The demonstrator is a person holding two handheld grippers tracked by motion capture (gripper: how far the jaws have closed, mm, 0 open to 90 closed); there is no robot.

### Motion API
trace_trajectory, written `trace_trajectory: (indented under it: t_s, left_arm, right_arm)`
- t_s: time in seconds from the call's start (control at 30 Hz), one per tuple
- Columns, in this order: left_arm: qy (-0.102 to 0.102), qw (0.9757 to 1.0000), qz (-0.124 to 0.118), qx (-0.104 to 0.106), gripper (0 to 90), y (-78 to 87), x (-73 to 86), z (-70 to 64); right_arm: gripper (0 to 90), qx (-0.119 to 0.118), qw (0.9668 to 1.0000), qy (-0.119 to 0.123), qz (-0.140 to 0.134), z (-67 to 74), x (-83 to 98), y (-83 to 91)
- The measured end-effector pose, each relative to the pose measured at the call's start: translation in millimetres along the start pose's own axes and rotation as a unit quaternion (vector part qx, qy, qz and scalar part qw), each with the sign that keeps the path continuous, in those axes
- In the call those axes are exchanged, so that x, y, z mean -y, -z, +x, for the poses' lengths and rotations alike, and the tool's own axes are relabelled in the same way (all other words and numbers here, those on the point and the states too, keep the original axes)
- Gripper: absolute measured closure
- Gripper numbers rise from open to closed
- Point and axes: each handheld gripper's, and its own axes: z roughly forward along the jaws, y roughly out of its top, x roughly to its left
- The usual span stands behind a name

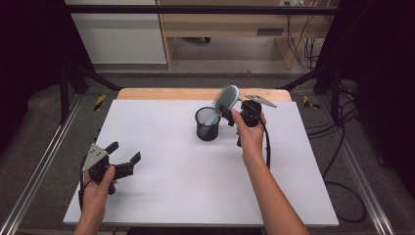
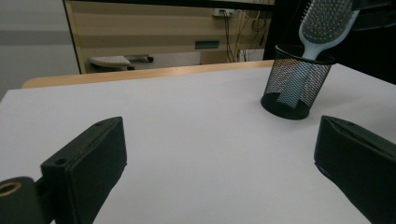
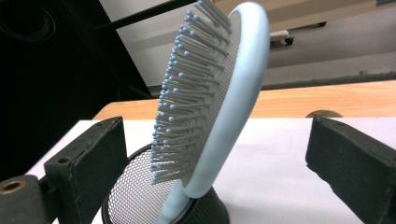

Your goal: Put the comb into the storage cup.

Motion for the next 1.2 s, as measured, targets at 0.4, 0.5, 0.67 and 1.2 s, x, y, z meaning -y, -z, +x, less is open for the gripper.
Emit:
trace_trajectory:
  t_s: [0.4,0.5,0.67,1.2]
  left_arm:
    - [0.008,0.9993,-0.019,-0.029,2.5,9.5,1.4,26.0]
    - [0.009,0.9991,-0.02,-0.037,2.3,9.0,1.8,26.4]
    - [0.009,0.9991,-0.021,-0.035,2.1,8.3,2.1,26.2]
    - [0.006,0.9993,-0.019,-0.032,1.9,6.6,3.2,24.5]
  right_arm:
    - [5.3,-0.008,0.9982,0.059,0.013,-4.4,-7.3,15.2]
    - [4.2,-0.012,0.9983,0.055,0.011,-7.0,-9.1,17.7]
    - [3.9,-0.021,0.998,0.058,0.017,-8.2,-10.9,18.2]
    - [5.3,-0.024,0.9963,0.082,0.004,-4.9,-17.9,23.9]
